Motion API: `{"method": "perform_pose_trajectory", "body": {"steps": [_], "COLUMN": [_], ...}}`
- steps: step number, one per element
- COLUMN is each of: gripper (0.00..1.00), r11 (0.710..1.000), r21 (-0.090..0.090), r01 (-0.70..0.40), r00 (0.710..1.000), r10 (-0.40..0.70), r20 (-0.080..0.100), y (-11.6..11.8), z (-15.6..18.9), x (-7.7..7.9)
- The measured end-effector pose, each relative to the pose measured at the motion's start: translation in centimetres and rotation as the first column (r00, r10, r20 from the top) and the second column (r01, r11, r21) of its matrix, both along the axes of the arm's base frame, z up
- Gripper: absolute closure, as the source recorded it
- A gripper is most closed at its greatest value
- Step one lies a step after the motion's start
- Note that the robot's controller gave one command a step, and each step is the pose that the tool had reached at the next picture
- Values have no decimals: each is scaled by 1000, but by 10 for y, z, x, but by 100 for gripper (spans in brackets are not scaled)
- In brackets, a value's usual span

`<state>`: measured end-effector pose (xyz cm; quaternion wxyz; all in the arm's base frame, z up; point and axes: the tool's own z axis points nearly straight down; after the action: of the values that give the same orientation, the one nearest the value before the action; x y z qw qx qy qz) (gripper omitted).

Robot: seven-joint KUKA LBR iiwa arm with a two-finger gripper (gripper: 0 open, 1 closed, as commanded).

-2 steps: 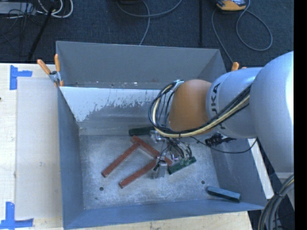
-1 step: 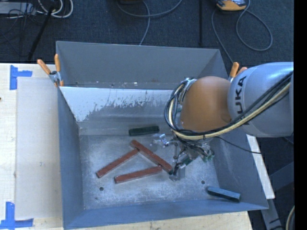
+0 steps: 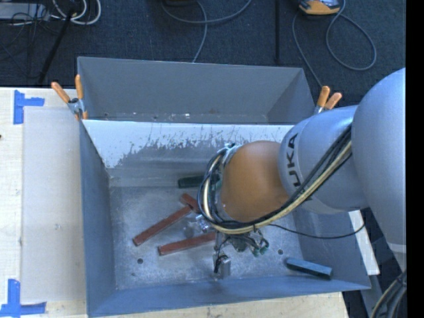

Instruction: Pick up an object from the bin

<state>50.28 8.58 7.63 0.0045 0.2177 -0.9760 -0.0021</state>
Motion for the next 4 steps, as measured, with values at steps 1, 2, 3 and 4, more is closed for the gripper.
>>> {"method": "perform_pose_trajectory", "body": {"steps": [1,2,3,4], "gripper": [0,100,100,100], "r11": [999,999,999,999], "r21": [-2,-1,-1,-1], "r01": [-45,-46,-43,-47], "r00": [999,999,999,999], "r10": [45,46,43,47], "r20": [10,11,15,19], "y": [-6,-6,-6,3], "z": [-7,-6,69,193], "x": [25,25,11,17]}}
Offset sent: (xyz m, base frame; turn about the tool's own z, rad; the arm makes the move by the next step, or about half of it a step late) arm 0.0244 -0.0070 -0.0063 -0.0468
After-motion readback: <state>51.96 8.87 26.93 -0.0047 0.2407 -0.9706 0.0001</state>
